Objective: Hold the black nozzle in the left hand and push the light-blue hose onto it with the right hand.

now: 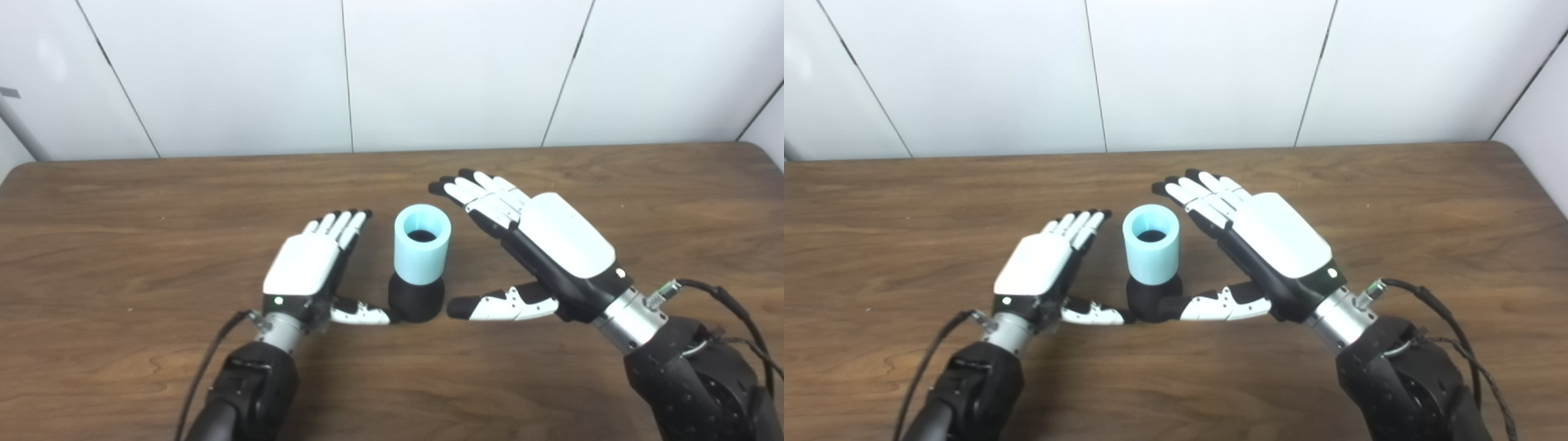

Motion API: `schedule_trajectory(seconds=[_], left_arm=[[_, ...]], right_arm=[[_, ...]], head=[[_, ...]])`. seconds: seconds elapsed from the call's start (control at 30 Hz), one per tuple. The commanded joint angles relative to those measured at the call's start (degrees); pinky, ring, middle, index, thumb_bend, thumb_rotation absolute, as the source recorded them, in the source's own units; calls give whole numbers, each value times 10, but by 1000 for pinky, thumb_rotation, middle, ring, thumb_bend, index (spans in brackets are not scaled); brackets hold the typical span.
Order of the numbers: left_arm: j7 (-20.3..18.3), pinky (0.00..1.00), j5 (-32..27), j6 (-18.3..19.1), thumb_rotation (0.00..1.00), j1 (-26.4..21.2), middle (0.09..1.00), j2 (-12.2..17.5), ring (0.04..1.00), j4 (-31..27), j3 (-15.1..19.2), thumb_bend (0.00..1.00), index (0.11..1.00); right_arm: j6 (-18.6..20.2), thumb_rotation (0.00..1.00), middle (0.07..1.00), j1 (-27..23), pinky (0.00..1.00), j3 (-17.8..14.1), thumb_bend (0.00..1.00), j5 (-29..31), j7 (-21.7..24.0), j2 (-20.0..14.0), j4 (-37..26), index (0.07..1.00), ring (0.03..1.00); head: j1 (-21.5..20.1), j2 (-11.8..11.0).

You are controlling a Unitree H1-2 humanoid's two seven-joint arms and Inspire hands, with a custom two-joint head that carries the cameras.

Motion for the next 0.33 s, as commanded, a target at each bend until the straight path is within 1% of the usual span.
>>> schedule_trajectory(seconds=[0.0,0.07,0.1,0.13,0.2,0.23,0.27,0.3], left_arm=[[-2,1000,-33,-2,467,-13,969,10,982,-31,27,1000,981],[-18,1000,-96,-3,387,-11,965,16,982,-43,59,994,979],[-25,1000,-124,-2,361,-11,966,19,983,-47,74,979,980],[-30,1000,-150,2,358,-9,965,20,976,-51,89,957,979],[-32,873,-194,11,356,-2,956,19,947,-54,118,931,968],[-32,832,-207,13,352,0,953,18,937,-55,126,918,964],[-24,806,-236,8,350,8,952,14,930,-51,143,910,961],[-15,808,-265,4,342,18,948,7,925,-48,161,870,957]], right_arm=[[8,973,951,4,942,-16,576,16,-27,8,1,939,975],[16,958,947,20,891,-29,586,40,-47,23,16,936,955],[17,954,947,28,869,-33,588,52,-59,31,24,937,946],[16,953,947,36,845,-38,584,65,-72,40,33,940,937],[15,933,956,52,824,-46,566,91,-97,60,51,952,929],[15,924,958,57,818,-48,560,97,-105,65,56,957,925],[11,917,960,65,815,-51,557,102,-119,73,66,960,922],[10,923,961,73,807,-55,540,111,-132,81,77,965,911]], head=[[0,0],[-1,0],[0,0],[-1,0],[-3,0],[-3,0],[-5,0],[-8,0]])
